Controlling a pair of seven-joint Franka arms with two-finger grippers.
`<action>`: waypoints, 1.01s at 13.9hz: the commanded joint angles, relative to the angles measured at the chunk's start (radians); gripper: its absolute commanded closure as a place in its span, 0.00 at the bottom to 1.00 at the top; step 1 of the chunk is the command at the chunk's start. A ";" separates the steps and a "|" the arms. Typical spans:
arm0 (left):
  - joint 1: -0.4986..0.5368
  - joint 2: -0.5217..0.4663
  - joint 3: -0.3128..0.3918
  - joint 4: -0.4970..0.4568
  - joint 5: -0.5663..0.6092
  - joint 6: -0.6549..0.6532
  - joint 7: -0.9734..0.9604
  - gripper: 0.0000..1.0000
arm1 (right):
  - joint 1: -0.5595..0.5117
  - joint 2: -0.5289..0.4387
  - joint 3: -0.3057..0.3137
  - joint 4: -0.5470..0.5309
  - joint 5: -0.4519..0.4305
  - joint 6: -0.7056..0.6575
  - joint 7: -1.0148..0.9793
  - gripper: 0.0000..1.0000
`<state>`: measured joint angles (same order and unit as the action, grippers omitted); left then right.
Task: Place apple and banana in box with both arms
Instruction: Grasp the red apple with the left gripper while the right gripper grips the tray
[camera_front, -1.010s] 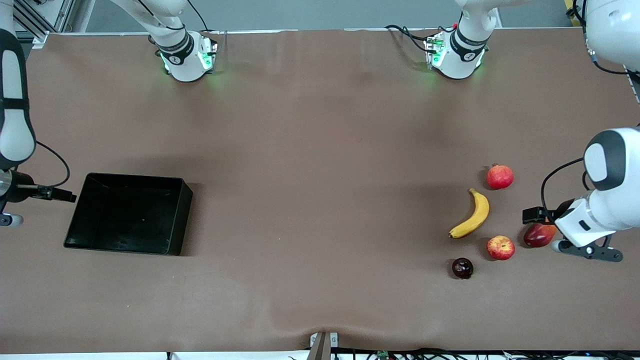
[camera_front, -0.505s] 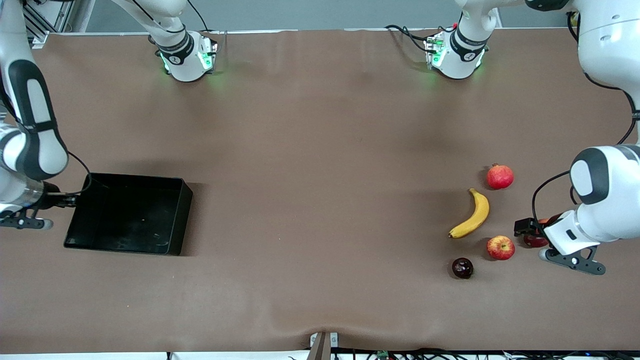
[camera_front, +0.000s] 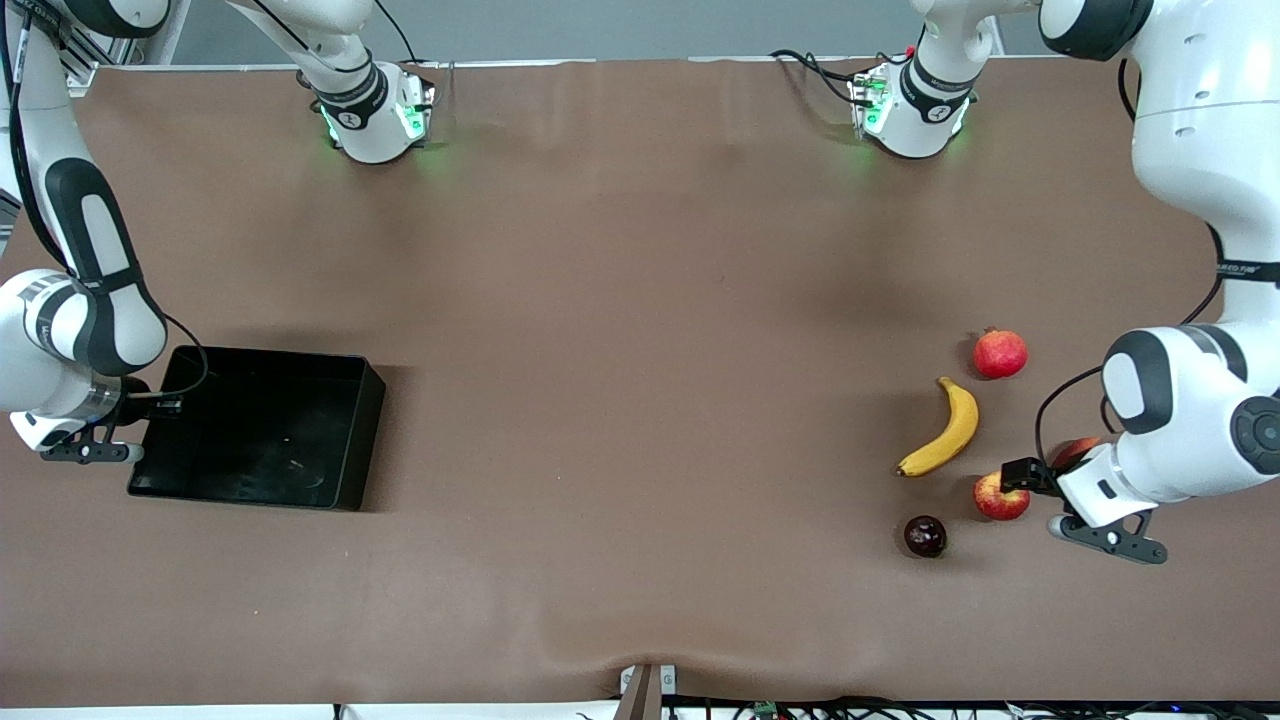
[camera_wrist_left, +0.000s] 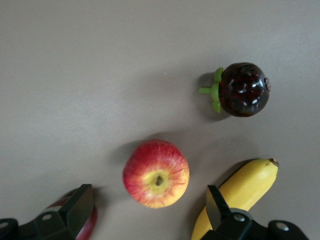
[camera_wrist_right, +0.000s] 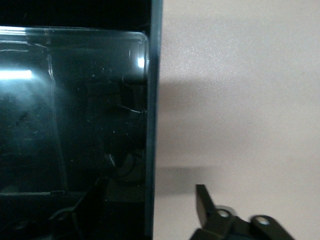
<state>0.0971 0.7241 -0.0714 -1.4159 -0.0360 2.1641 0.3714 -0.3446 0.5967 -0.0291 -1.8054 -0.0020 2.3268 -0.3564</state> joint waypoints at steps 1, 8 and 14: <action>-0.011 0.023 0.004 0.017 -0.025 0.006 0.014 0.00 | -0.017 0.005 0.017 0.012 0.007 -0.003 -0.027 1.00; -0.011 0.072 0.005 0.008 -0.007 0.083 0.020 0.00 | -0.007 -0.041 0.028 0.041 0.008 -0.027 -0.027 1.00; -0.011 0.086 0.007 -0.027 -0.007 0.105 0.009 0.00 | 0.024 -0.132 0.081 0.142 0.075 -0.213 -0.019 1.00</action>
<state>0.0901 0.8112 -0.0715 -1.4211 -0.0383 2.2483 0.3714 -0.3290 0.5101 0.0318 -1.6970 0.0231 2.1991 -0.3745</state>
